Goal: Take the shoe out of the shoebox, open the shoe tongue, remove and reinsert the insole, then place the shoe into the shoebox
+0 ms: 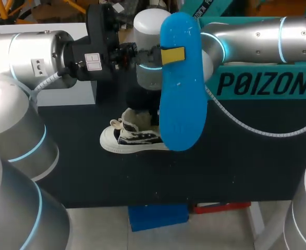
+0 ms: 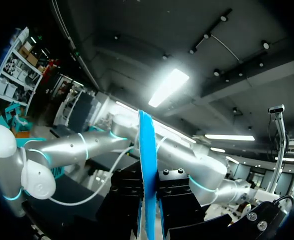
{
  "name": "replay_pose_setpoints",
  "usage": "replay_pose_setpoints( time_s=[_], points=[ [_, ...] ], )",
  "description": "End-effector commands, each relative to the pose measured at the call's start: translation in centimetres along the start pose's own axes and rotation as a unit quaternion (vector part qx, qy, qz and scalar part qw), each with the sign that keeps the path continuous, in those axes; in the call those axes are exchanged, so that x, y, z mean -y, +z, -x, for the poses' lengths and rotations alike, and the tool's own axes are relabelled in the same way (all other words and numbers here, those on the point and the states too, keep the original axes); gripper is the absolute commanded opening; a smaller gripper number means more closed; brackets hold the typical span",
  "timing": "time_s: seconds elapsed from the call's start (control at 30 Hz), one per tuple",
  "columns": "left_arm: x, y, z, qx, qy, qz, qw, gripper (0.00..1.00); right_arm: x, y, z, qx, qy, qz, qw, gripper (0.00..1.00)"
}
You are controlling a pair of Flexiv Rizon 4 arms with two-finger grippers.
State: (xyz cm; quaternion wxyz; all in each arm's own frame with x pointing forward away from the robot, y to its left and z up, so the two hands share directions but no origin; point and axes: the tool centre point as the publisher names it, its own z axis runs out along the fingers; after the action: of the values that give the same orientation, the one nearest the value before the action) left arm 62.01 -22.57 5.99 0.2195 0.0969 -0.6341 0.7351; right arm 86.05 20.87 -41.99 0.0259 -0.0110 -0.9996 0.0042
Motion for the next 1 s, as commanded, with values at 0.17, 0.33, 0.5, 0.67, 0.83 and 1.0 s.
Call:
replay_pose_setpoints(
  time_s=[0.17, 0.33, 0.5, 0.67, 0.83, 1.0],
  points=[
    [-0.1, 0.0, -0.1, 0.001, -0.001, 0.002, 1.0, 0.0, 0.1, -0.9, -1.2, 0.026, 0.049, -0.036, 0.998, 0.0],
    [-0.1, 0.0, -0.1, 0.001, -0.001, 0.002, 1.0, 0.0, 1.2, -6.4, -1.2, 0.022, 0.239, -0.029, 0.97, 0.0],
    [-0.1, 0.0, -0.1, 0.001, -0.001, 0.002, 1.0, 0.0, 3.0, -8.7, -1.1, 0.03, 0.447, -0.017, 0.894, 0.0],
    [-0.1, 0.0, -0.1, 0.001, -0.001, 0.002, 1.0, 0.0, 4.6, -9.1, -0.7, 0.037, 0.611, 0.007, 0.791, 0.0],
    [-0.1, 0.0, -0.1, 0.001, -0.001, 0.002, 1.0, 0.0, 4.7, -8.9, -0.6, 0.04, 0.668, 0.026, 0.743, 0.0],
    [-0.1, 0.0, -0.1, 0.001, -0.001, 0.002, 1.0, 0.0, 4.7, -9.6, 0.0, 0.047, 0.72, 0.054, 0.69, 0.0]
  ],
)
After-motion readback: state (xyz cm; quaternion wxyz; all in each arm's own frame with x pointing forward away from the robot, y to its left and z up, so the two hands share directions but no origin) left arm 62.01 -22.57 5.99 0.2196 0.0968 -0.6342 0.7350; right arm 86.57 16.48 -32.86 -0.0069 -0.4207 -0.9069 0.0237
